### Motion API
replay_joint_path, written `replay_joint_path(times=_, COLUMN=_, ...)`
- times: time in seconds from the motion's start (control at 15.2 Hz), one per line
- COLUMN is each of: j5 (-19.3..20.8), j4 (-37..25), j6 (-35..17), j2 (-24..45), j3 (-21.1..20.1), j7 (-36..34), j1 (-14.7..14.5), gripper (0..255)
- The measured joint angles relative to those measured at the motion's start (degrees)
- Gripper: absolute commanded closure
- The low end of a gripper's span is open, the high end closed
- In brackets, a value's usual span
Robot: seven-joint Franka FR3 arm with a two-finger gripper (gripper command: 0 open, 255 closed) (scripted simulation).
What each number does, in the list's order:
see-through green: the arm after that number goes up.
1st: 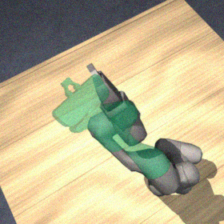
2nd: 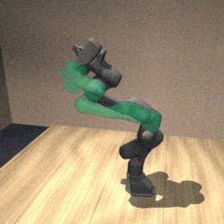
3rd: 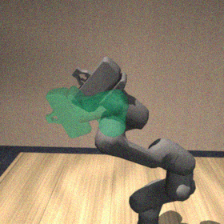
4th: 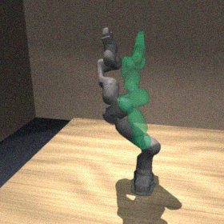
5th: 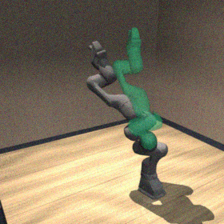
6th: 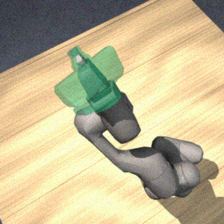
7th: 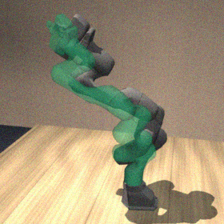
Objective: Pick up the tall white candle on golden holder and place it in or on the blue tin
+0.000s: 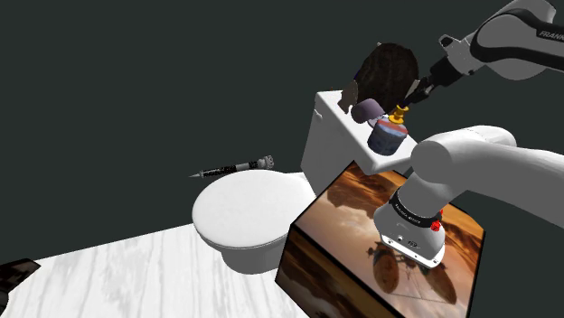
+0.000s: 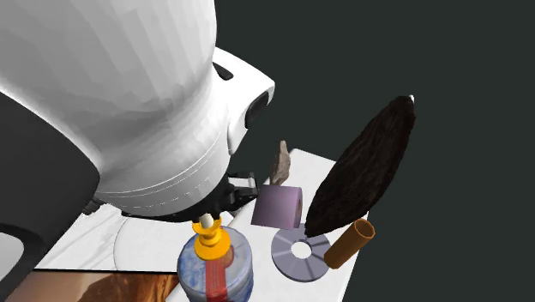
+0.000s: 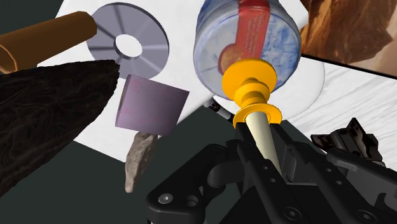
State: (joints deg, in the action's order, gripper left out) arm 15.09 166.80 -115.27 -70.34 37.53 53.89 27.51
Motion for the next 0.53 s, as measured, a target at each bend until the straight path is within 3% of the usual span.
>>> replay_joint_path(times=0.53, j5=1.8, j4=2.9, j6=-3.1, j2=0.7, j3=2.2, j7=1.2, j1=1.3, gripper=255)
